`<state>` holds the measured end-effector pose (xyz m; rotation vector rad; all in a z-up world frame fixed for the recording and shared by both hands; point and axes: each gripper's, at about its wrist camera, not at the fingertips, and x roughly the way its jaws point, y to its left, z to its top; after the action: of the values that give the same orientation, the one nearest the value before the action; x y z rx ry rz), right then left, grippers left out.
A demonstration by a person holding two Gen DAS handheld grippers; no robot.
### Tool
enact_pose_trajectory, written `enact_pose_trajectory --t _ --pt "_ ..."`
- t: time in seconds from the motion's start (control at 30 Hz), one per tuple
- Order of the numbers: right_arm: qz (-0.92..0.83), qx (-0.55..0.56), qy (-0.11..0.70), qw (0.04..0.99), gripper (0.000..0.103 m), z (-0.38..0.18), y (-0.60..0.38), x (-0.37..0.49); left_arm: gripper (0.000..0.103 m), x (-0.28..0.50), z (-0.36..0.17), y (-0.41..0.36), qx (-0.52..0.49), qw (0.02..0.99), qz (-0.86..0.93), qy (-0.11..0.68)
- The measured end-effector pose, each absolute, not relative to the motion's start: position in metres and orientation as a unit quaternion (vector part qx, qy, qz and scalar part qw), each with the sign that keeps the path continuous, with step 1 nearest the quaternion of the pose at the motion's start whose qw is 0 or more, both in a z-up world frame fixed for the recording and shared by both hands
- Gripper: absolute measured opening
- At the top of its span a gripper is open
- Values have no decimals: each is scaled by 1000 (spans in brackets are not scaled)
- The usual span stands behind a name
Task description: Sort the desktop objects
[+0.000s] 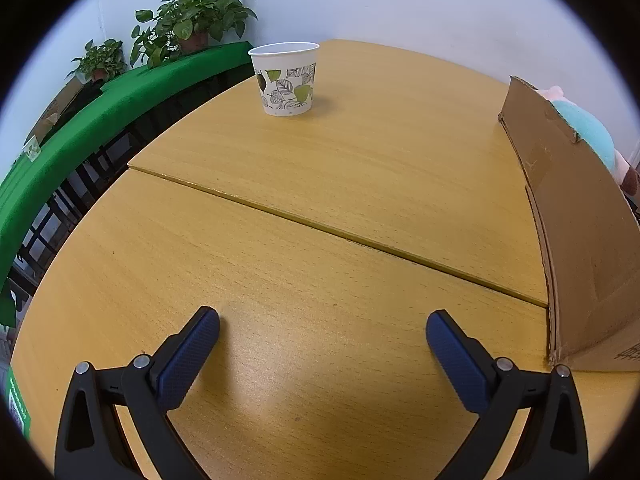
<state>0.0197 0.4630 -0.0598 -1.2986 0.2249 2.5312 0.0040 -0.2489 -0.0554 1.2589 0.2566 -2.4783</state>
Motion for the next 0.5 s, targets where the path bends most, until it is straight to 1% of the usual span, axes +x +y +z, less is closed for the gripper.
enact_pose_trajectory --t 0.5 --pt "878 -450 77 143 103 -59 462 22 103 1 -57 -248 444 175 -874 91"
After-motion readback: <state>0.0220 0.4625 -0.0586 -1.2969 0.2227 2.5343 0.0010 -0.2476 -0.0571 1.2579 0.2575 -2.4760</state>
